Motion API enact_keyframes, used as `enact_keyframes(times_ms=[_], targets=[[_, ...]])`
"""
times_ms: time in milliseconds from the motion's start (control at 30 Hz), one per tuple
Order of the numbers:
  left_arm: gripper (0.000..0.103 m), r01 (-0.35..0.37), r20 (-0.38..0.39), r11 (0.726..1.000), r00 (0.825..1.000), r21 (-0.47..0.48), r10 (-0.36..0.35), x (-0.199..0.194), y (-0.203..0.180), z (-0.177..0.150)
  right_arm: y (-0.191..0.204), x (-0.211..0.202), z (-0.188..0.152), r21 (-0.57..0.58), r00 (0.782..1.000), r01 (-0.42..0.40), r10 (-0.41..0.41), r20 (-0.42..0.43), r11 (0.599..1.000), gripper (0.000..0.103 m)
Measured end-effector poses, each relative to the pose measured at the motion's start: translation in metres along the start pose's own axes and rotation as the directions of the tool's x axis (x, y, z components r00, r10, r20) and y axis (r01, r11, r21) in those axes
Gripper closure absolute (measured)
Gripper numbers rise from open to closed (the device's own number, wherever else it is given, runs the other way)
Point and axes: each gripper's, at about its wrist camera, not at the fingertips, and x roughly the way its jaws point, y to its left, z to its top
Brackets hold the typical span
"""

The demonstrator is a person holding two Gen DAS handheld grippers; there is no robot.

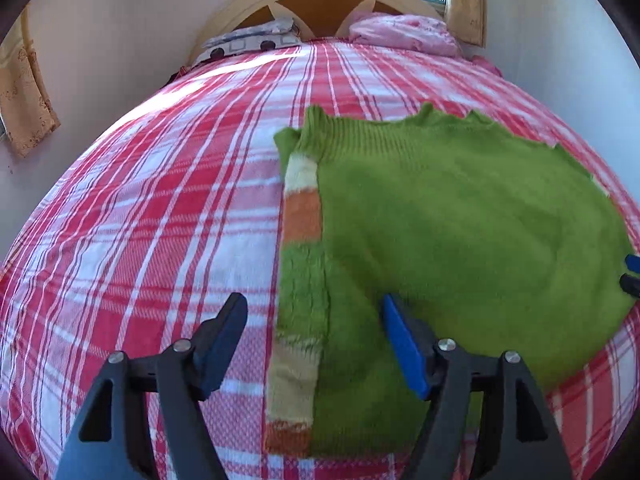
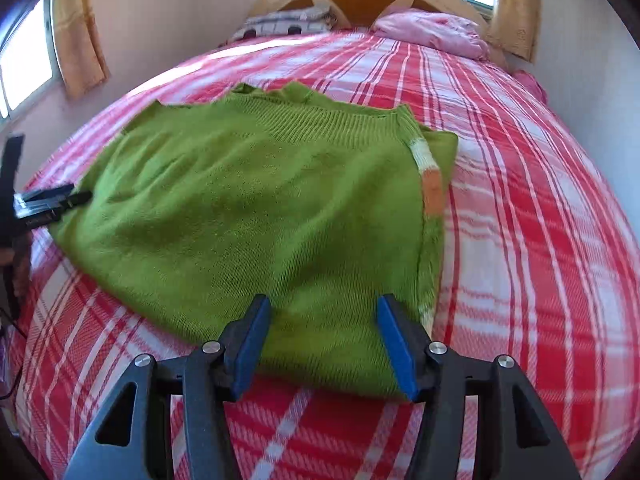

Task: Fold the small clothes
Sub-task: 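Open both grippers to release the folded hem and withdraw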

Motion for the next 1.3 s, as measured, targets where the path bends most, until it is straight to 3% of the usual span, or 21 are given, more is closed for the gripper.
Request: enact_keyframes(times_ms=[100,300,400,467,600,667,800,1200,1300], targets=[[0.016,-0.015,-0.010,0.999,1.000,-0.045,0.014,0.001,0.009,0.000,0.004,0.001,0.002,0.001,1.000,0.019,-0.019,-0.012,1.000,0.046],[0.010,0.013,-0.036,0.994,0.999,-0.110,-0.017,-0.004,0.023,-0.016,0.017,-0.001,0.000,-0.030,0.996,0.087,-0.087,-0.024,0.996,0.045],[0.006,0.024,-0.038,0.992,0.999,-0.121,-0.029,-0.008,0.025,-0.023,0.016,-0.010,0.008,0.012,0.994,0.111,-0.111,-0.025,0.994,0.045],[0.006,0.021,-0.034,0.993,0.999,-0.115,-0.025,-0.009,0.023,-0.024,0.029,-0.021,0.019,0.022,0.996,0.080,-0.081,0.023,0.997,0.045],[0.004,0.015,-0.033,0.994,0.999,-0.113,-0.018,-0.008,0.023,-0.025,0.075,-0.011,0.041,-0.060,0.999,0.001,0.001,0.039,0.998,0.045],[0.003,0.011,-0.032,0.994,0.999,-0.112,-0.015,-0.009,0.023,-0.025,0.098,0.003,0.048,-0.097,0.999,-0.033,0.036,0.022,0.995,0.045],[0.003,0.005,-0.027,0.994,1.000,-0.109,-0.008,-0.010,0.023,-0.025,0.121,0.031,0.044,-0.111,0.999,-0.032,0.027,-0.046,0.993,0.044],[0.003,0.014,-0.033,0.996,0.999,-0.093,-0.017,-0.014,0.022,-0.032,0.121,0.021,0.033,-0.098,0.998,-0.034,0.029,-0.051,0.995,0.043],[0.003,0.017,-0.031,0.995,0.999,-0.094,-0.020,-0.015,0.022,-0.033,0.118,0.011,0.048,-0.038,0.998,-0.057,0.058,0.019,0.998,0.043]])
